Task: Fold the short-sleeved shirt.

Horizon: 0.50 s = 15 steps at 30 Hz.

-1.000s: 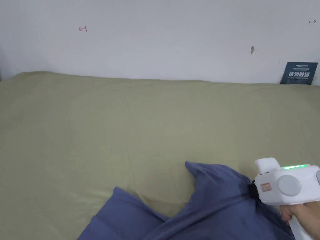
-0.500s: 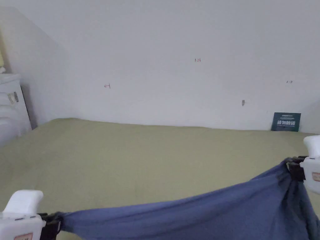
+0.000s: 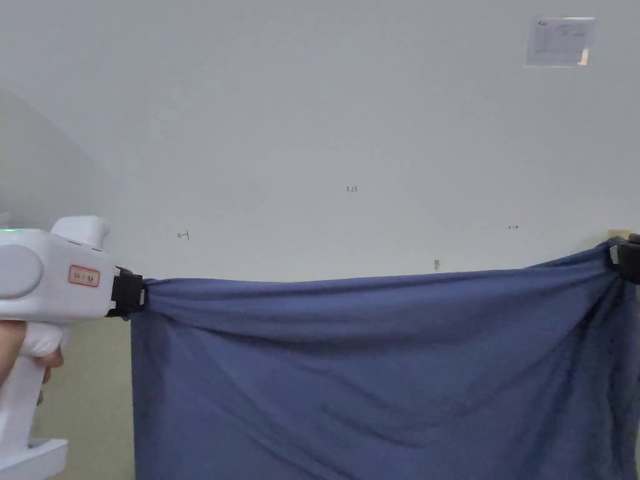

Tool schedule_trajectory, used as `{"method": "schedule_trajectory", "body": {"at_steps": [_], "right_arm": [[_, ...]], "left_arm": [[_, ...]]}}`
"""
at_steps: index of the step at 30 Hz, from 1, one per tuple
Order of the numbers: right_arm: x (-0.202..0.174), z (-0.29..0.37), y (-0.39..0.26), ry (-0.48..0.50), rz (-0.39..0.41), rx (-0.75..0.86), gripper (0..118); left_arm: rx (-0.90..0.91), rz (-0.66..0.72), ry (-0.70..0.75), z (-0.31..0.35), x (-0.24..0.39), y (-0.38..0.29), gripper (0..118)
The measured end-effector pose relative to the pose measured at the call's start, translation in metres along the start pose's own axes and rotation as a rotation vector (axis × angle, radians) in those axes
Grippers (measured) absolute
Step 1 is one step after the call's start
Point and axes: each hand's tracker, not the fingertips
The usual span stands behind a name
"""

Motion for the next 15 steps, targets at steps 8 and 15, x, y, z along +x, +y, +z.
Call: {"method": "schedule_trajectory", "body": {"at_steps": [8, 15], "right_arm": [[-0.012, -0.026, 0.032, -0.017, 0.05, 0.037, 0], [-0.026, -0.077, 0.063, -0.023, 0.066, 0.043, 0]], "left_arm": [[0.025, 0.047, 0.031, -0.012, -0.003, 0.041, 7], [0.033, 0.062, 0.091, -0.045, -0.006, 0.069, 7]]}}
